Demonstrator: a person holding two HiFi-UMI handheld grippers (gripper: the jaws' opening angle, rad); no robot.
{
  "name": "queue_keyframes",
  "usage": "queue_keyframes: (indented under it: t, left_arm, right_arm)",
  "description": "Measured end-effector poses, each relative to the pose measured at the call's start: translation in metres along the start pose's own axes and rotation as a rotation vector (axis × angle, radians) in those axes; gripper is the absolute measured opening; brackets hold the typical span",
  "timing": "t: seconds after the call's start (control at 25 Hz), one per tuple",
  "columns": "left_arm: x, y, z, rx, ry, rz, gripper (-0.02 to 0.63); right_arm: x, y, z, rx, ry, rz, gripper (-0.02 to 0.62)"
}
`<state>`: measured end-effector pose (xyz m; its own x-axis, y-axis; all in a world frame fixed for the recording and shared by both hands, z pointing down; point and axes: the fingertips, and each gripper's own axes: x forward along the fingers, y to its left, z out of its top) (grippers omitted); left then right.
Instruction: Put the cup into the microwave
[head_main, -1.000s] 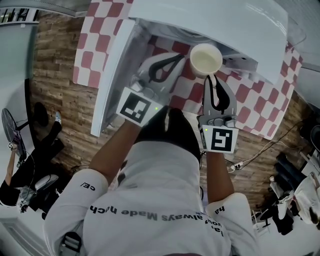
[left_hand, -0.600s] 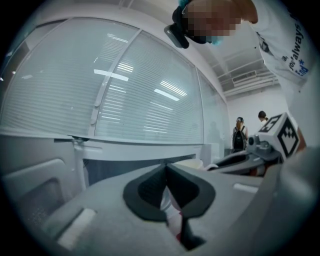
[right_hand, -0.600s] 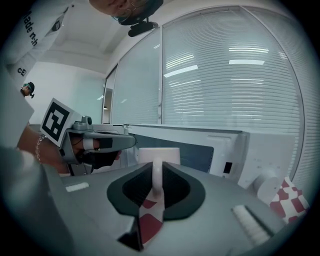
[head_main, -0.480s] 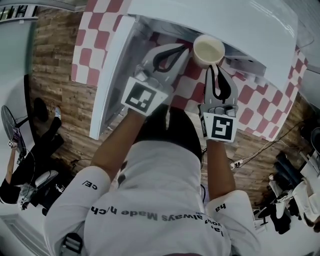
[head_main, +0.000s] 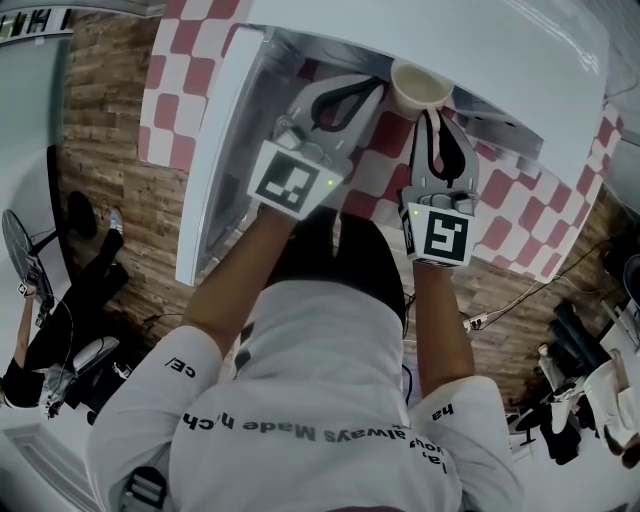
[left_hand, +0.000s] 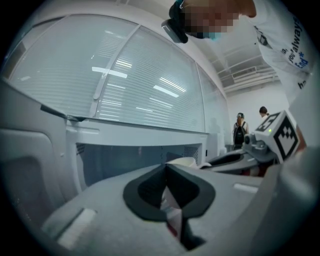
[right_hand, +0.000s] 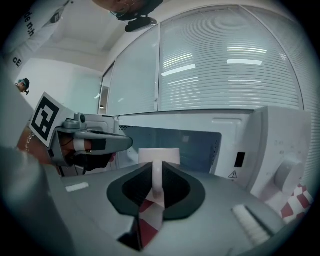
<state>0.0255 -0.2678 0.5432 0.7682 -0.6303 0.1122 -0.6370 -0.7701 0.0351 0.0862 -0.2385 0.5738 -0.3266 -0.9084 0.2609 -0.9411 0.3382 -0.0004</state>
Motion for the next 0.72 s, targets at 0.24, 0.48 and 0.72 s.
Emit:
queue_keyframes:
  t: [0.24, 0.48, 0.72]
  left_arm:
    - [0.010, 0.010, -0.011, 0.000, 0.011, 0.010, 0.003]
    - [0.022, 0.017, -0.019, -0.001, 0.016, 0.021, 0.003]
    - [0.034, 0.029, -0.028, -0.008, 0.019, 0.031, 0.003]
  right_arm:
    - [0.020, -0.009, -0.008, 0.002, 0.015, -0.016, 0.041]
    - [0.039, -0.018, -0.011, 0.009, 0.003, -0.026, 0.041]
    - [0.061, -0.023, -0.009, 0.015, -0.014, -0.029, 0.041]
